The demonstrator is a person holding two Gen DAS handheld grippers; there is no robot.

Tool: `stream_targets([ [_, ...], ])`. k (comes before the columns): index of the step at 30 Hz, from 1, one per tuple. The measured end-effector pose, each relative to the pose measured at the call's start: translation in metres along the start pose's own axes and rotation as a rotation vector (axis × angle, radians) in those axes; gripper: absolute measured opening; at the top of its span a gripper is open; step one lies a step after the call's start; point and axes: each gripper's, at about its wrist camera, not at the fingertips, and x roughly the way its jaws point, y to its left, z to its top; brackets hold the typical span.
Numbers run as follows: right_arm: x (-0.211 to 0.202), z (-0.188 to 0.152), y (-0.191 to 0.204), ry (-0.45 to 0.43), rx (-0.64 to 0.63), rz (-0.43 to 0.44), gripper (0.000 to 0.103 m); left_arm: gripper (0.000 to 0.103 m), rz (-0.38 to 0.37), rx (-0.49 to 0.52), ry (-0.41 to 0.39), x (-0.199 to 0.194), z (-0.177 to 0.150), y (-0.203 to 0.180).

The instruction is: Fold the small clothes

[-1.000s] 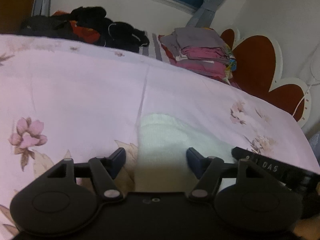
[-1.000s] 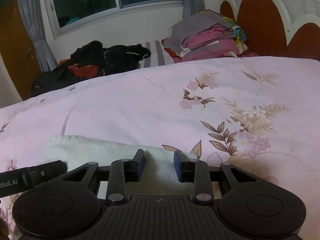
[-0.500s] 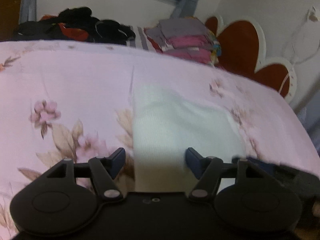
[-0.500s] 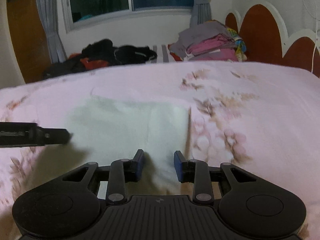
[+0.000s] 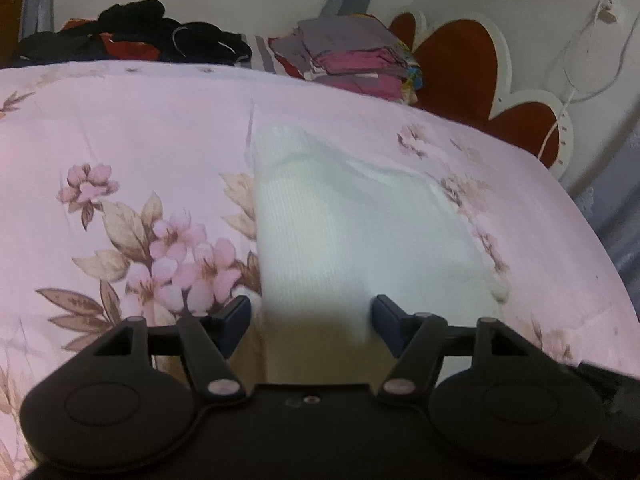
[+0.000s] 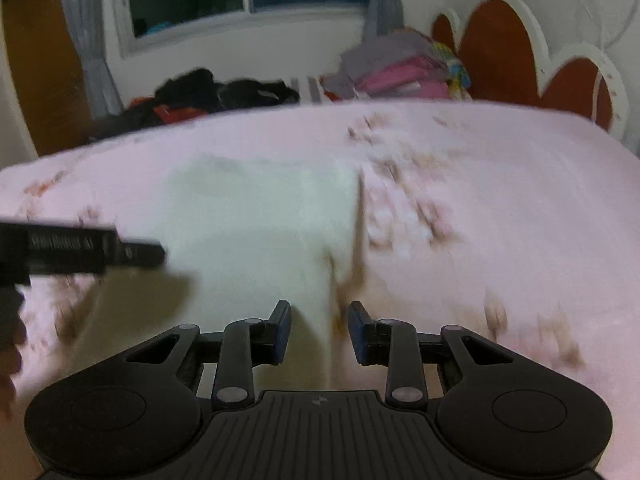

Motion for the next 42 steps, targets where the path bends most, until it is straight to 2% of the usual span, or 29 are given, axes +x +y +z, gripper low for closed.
stream_targets([
  [1,0.002,-0.007,0.000,0.025,0.003,-0.007,0.031,0.068,-0.005,0.002,0.007,0.001,-0.002,0.000],
  [10,-0.014,-0.028,-0.009,0.066,0.062,0.013,0.031,0.069,-0.034,0.053,0.032,0.001,-0.019,-0.002],
  [14,-0.020,-0.025,-0.015,0.101,0.052,0.046,0.031,0.069,-0.047,0.014,0.049,-0.004,-0.018,0.003],
  [16,-0.025,-0.019,-0.019,0.090,0.059,0.076,0.031,0.069,-0.054,-0.027,0.046,-0.010,-0.017,0.007],
  [19,-0.021,0.000,-0.038,0.024,0.189,0.153,0.032,0.072,-0.047,-0.071,0.028,-0.013,-0.010,0.011],
  [22,0.001,0.022,-0.055,0.021,0.295,0.228,0.034,0.072,-0.032,-0.081,0.017,-0.007,0.001,0.010],
  [23,0.009,0.029,-0.059,0.023,0.317,0.242,0.043,0.073,-0.030,-0.086,0.013,-0.005,0.005,0.010],
  [24,0.015,0.035,-0.062,0.019,0.329,0.242,0.069,0.074,-0.034,-0.092,0.012,-0.002,0.008,0.010],
  [25,0.019,0.040,-0.064,0.003,0.334,0.242,0.084,0.074,-0.035,-0.096,0.015,0.001,0.010,0.009],
  [28,0.030,0.055,-0.068,-0.035,0.319,0.262,0.084,0.075,-0.050,-0.099,0.022,0.010,0.016,0.008],
  [32,0.057,0.066,-0.069,0.000,0.327,0.305,0.084,0.076,-0.065,-0.129,0.042,0.026,0.020,0.010],
  [36,0.081,0.064,-0.064,0.049,0.320,0.353,0.083,0.072,-0.086,-0.116,0.039,0.033,0.020,0.010],
  [39,0.084,0.058,-0.057,0.026,0.286,0.384,0.083,0.067,-0.086,-0.089,0.029,0.033,0.018,0.008],
  [42,0.088,0.060,-0.051,0.041,0.291,0.416,0.057,0.060,-0.081,-0.090,0.028,0.033,0.019,0.006],
])
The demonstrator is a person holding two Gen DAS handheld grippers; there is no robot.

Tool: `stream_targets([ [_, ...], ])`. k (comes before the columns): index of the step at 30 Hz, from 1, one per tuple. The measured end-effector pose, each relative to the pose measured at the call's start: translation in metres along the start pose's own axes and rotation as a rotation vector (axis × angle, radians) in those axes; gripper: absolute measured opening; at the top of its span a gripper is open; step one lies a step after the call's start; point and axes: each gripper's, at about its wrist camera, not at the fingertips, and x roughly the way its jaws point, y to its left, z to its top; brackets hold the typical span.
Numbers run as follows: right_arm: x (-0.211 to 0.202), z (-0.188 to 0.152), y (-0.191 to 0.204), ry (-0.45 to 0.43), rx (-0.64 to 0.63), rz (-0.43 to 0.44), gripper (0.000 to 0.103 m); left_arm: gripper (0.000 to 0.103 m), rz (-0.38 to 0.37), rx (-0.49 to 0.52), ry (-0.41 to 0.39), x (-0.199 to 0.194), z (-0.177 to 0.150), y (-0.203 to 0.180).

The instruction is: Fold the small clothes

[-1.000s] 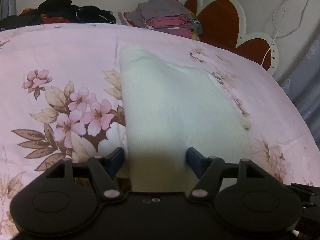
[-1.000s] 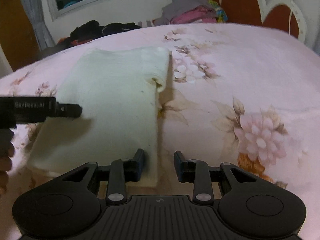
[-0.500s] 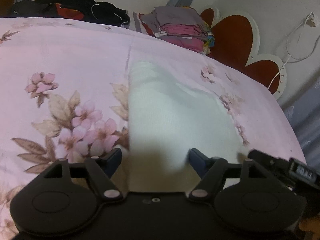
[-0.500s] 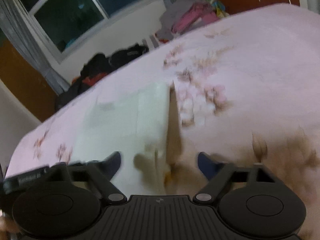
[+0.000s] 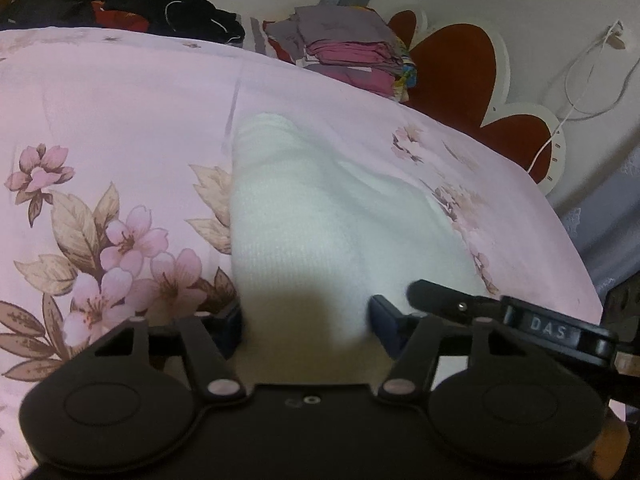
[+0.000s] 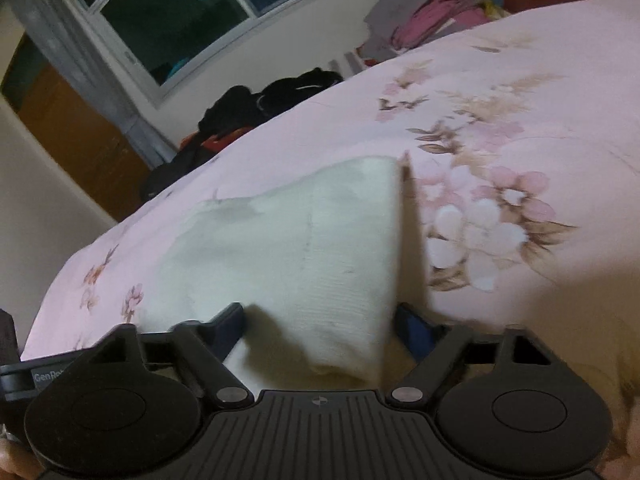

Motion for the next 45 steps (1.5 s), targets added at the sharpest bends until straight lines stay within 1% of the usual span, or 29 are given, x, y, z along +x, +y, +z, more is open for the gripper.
stream_targets([
  [2,0.001,-0.001,0.002,0.001,-0.013,-0.003,0.053,0.056,0.007,0.002,0.001,-0.001,0.001,-0.002],
  [3,0.000,-0.001,0.001,0.005,-0.011,0.002,0.049,0.054,0.014,0.011,0.001,-0.002,0.002,-0.005],
  [4,-0.001,-0.001,0.001,0.009,-0.003,0.010,0.042,0.051,0.020,0.020,0.000,-0.003,0.002,-0.007],
  [5,-0.003,-0.001,0.001,0.011,0.000,0.019,0.039,0.049,0.029,0.033,-0.003,-0.004,0.003,-0.010],
  [7,-0.005,-0.001,0.008,0.006,-0.031,0.006,0.035,0.042,0.043,0.050,-0.011,-0.006,0.004,-0.016],
  [10,-0.012,-0.003,0.013,-0.011,-0.040,0.003,0.033,0.037,0.058,0.077,-0.022,-0.012,0.004,-0.022],
  [12,-0.015,-0.004,0.016,-0.020,-0.036,0.012,0.033,0.036,0.059,0.089,-0.029,-0.016,0.004,-0.025],
  [15,-0.024,-0.004,0.024,-0.032,-0.034,0.024,0.033,0.035,0.056,0.105,-0.041,-0.027,0.004,-0.028],
  [19,-0.034,-0.001,0.046,-0.051,-0.045,0.044,0.033,0.035,0.057,0.119,-0.062,-0.048,0.005,-0.029],
  [24,-0.038,-0.010,0.080,-0.054,-0.047,0.081,0.033,0.035,0.070,0.123,-0.087,-0.085,0.006,-0.014],
  [28,-0.033,-0.026,0.121,-0.046,-0.054,0.110,0.033,0.035,0.086,0.117,-0.104,-0.120,0.006,0.011],
  [33,-0.017,-0.049,0.188,-0.039,-0.091,0.129,0.033,0.035,0.086,0.096,-0.134,-0.169,0.004,0.067],
  [39,0.013,-0.091,0.286,-0.059,-0.106,0.121,0.033,0.035,0.064,0.083,-0.164,-0.230,0.007,0.153],
  [42,0.036,-0.109,0.332,-0.057,-0.113,0.123,0.033,0.035,0.071,0.073,-0.166,-0.256,0.012,0.195],
  [45,0.065,-0.123,0.373,-0.042,-0.110,0.142,0.033,0.035,0.097,0.048,-0.169,-0.278,0.019,0.237],
])
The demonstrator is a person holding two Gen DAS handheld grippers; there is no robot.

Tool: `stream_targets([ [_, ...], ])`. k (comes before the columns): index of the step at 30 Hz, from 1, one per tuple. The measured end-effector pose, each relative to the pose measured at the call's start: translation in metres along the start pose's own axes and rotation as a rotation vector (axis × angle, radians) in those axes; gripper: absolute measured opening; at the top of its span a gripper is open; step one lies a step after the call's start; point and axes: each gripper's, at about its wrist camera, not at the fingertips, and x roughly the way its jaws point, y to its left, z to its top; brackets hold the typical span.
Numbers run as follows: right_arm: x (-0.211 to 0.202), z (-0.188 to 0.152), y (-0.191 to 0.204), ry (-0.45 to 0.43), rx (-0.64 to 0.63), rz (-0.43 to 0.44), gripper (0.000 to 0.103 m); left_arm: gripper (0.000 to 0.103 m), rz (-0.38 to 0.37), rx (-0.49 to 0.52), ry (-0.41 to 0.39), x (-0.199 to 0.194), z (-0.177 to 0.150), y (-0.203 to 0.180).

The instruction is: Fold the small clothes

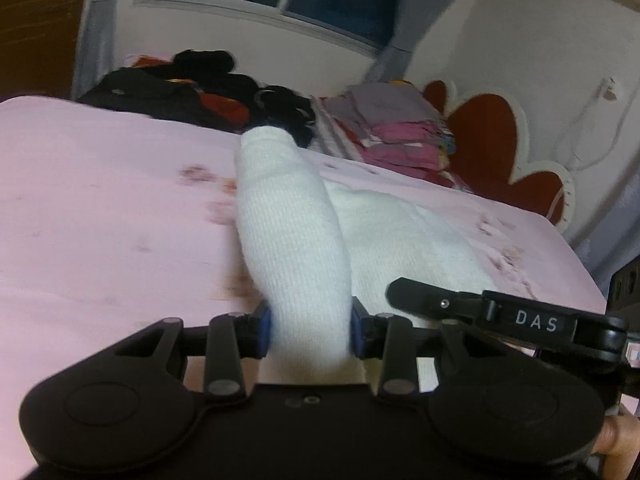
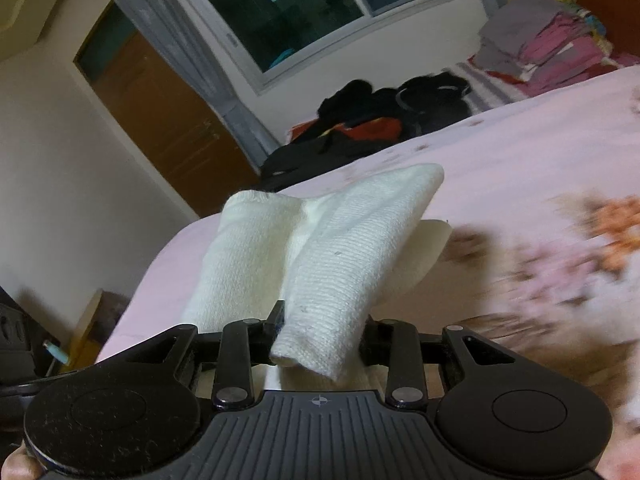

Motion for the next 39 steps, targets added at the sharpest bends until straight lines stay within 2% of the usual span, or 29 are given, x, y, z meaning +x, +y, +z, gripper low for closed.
stream_targets([
  [6,0.069,-0.018,0.045,0.038,-0.009,0.042,0.033,0.035,0.051,-0.037,0.001,-0.005,0.009,0.065],
  [14,0.132,-0.028,0.038,0.097,-0.009,0.029,0.033,0.036,0.089,-0.067,0.022,0.025,0.005,0.114],
  [19,0.144,-0.032,0.018,0.144,0.006,0.029,0.033,0.047,0.105,-0.082,0.020,0.039,-0.007,0.129],
  [23,0.140,-0.023,0.011,0.141,0.030,0.030,0.038,0.047,0.116,-0.079,0.022,0.033,-0.007,0.129],
  [25,0.137,-0.014,0.011,0.115,0.026,0.012,0.049,0.047,0.116,-0.099,0.027,0.029,-0.005,0.133],
  [27,0.133,-0.007,0.008,0.107,0.039,0.011,0.054,0.045,0.118,-0.111,0.014,0.025,-0.002,0.134],
  [30,0.139,-0.001,0.003,0.117,0.065,0.009,0.054,0.045,0.133,-0.119,-0.033,0.015,0.004,0.133],
  [33,0.152,0.002,0.000,0.118,0.072,-0.015,0.052,0.045,0.156,-0.126,-0.064,0.017,0.010,0.134],
  [34,0.156,0.003,0.001,0.114,0.068,-0.017,0.043,0.045,0.169,-0.137,-0.056,0.021,0.012,0.136],
  [38,0.170,0.006,0.013,0.107,-0.016,-0.044,0.033,0.047,0.208,-0.157,-0.035,0.039,0.014,0.141],
  [39,0.171,0.006,0.017,0.097,-0.053,-0.052,0.028,0.047,0.217,-0.156,-0.037,0.042,0.013,0.141],
])
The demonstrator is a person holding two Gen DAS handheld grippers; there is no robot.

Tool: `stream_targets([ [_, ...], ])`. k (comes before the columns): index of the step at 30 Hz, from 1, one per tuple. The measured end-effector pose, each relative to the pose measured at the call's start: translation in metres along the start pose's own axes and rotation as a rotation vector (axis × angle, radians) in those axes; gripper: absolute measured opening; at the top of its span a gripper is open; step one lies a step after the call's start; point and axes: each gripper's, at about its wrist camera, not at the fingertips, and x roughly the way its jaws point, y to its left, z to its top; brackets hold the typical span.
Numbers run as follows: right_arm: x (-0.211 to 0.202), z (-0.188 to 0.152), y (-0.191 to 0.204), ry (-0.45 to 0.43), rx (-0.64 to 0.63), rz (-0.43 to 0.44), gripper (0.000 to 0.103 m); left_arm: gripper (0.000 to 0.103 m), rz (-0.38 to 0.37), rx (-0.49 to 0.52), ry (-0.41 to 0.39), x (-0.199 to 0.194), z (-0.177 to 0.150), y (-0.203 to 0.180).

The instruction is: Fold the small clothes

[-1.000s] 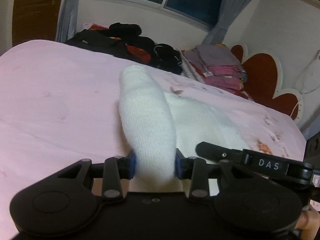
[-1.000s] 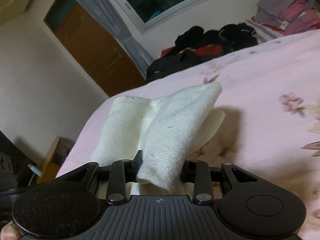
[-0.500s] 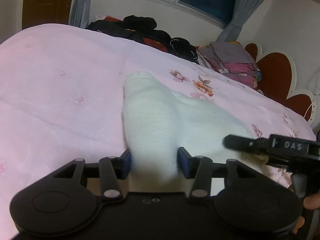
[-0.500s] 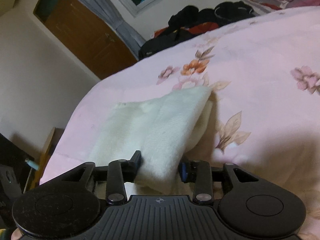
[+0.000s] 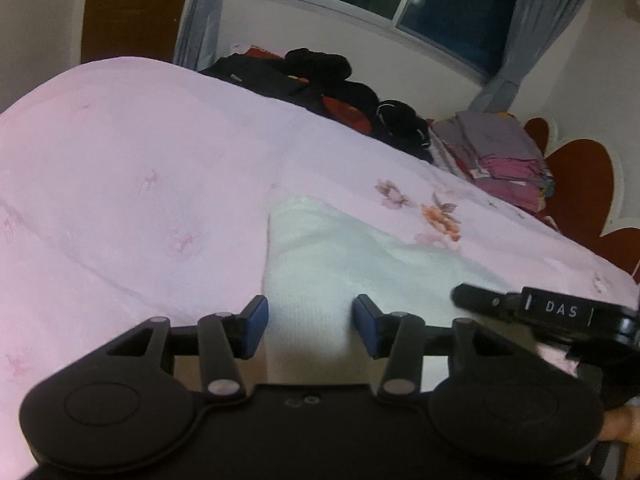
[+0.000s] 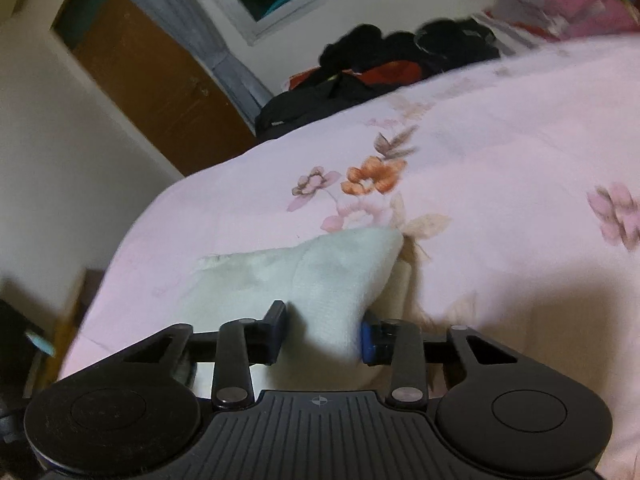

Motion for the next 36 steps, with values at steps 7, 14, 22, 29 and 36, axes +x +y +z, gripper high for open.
stream_targets([
  [7,0.017,-0.006,0.000,0.003,-0.113,-0.102,0.026,0.050,0.021,0.011,-0.003,-0.003,-0.004,-0.005],
  [14,-0.042,-0.018,0.006,-0.030,-0.081,-0.053,0.027,0.048,0.017,0.034,-0.027,-0.047,-0.022,0.003],
  [22,-0.087,-0.069,0.013,0.037,-0.019,0.012,0.043,0.048,-0.013,0.030,0.043,-0.078,-0.063,0.013],
  [29,-0.096,-0.118,0.009,0.105,-0.009,-0.085,0.023,0.050,-0.035,0.048,0.106,-0.076,-0.090,0.012],
  [36,-0.110,-0.134,0.018,0.089,-0.054,-0.164,0.021,0.049,-0.015,0.081,0.119,-0.080,-0.097,0.004],
])
